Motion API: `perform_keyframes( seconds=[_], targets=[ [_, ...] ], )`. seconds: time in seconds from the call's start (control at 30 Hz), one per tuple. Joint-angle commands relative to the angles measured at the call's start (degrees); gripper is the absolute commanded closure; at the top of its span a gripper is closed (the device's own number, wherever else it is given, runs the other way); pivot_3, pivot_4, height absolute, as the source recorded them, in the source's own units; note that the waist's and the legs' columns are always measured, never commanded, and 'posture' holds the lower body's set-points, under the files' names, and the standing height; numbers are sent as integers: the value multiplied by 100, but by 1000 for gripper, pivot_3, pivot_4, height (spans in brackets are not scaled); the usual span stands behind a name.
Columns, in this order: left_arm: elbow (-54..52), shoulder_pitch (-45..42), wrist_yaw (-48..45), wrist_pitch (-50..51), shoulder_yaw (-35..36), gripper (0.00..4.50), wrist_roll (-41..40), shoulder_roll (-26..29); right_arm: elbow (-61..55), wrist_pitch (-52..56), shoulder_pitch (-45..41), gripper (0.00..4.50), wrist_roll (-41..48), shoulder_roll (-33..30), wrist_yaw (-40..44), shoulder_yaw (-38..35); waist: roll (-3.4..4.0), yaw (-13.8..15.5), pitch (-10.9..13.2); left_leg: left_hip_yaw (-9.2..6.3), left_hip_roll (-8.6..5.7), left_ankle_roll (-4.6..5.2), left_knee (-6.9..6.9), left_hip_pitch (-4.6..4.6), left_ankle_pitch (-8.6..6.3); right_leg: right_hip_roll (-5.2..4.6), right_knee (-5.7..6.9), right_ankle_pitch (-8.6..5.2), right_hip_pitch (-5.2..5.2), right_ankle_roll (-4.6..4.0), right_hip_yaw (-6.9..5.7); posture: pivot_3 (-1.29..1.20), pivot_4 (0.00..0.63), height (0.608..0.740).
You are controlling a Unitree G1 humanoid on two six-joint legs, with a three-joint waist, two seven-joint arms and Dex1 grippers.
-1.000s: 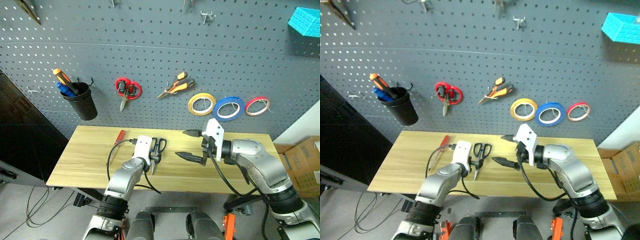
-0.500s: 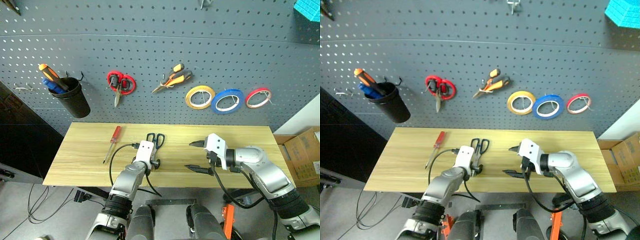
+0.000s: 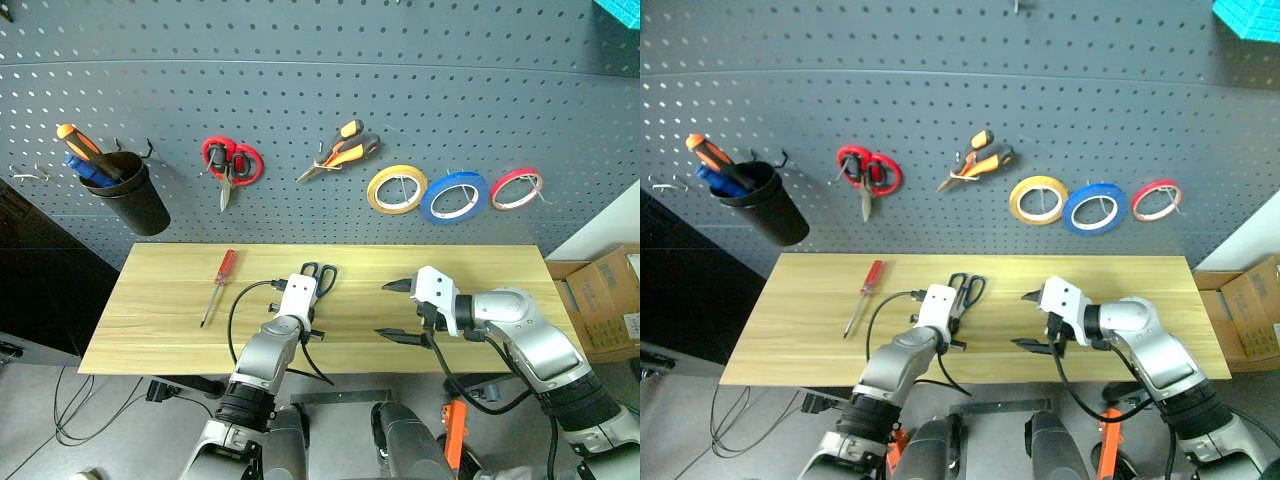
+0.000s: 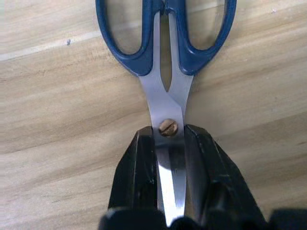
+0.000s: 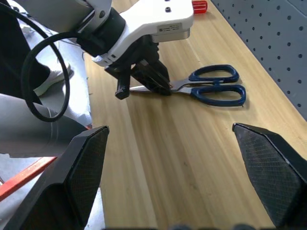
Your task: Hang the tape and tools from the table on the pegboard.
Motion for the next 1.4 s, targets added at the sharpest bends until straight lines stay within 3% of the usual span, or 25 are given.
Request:
perform_keyframes(
  seconds=[0.03, 0.33, 0.43, 0.53, 0.9, 1.17, 1.4],
  targets=[
    [152, 186, 36, 299, 52, 4005, 89, 10, -14, -141, -83, 0, -34, 16, 21, -82, 0, -1, 0, 0, 0, 0, 0, 0, 0, 0, -1, 0, 0, 0, 0, -32, 272, 740],
    [-1611, 824, -320, -136, -231, 4005, 418, 807, -465, 61, -130, 0, 224, 433, -445, -473, -2, -102, -1, 1, 5, -5, -17, -22, -2, 1, 3, 16, -29, 28, -2, 19, 198, 740],
    [-2454, 1410, -418, -458, -288, 4005, 636, 1282, -982, 454, 13, 0, 540, 678, -732, -686, -8, -45, -5, -10, 5, -6, -15, -68, -1, 1, 8, 19, -71, 32, -10, 39, 183, 740],
    [-3172, 2125, -281, -1415, -224, 4005, 971, 1666, -1675, 1156, 337, 0, 1162, 1000, -1138, -972, -17, 41, -33, -15, 5, -12, -15, -91, -4, -6, 7, 22, -88, 30, -12, 78, 150, 740],
    [-4134, 3010, 356, -3682, 168, 4005, 1297, 1184, -2635, 1674, 592, 0, 2703, 1586, -1765, -1668, -61, 343, -351, 13, -4, -4, -3, -92, -8, -38, -11, 3, -80, 2, -26, 155, 81, 740],
    [-3857, 2913, 879, -4076, 500, 4005, 1703, 766, -2510, 1317, 94, 0, 3033, 1947, -1947, -1724, -57, 356, -573, 21, 0, 2, 1, -85, -4, -28, -2, 4, -76, 2, -28, 195, 51, 740],
    [-3001, 2066, 539, -4070, 832, 4005, 1279, 748, -1982, 1101, -285, 0, 2765, 2025, -1949, -1567, -58, 453, -694, 18, 1, 5, 14, -74, -3, -20, 2, 8, -60, 5, -30, 204, 43, 740]
  ],
)
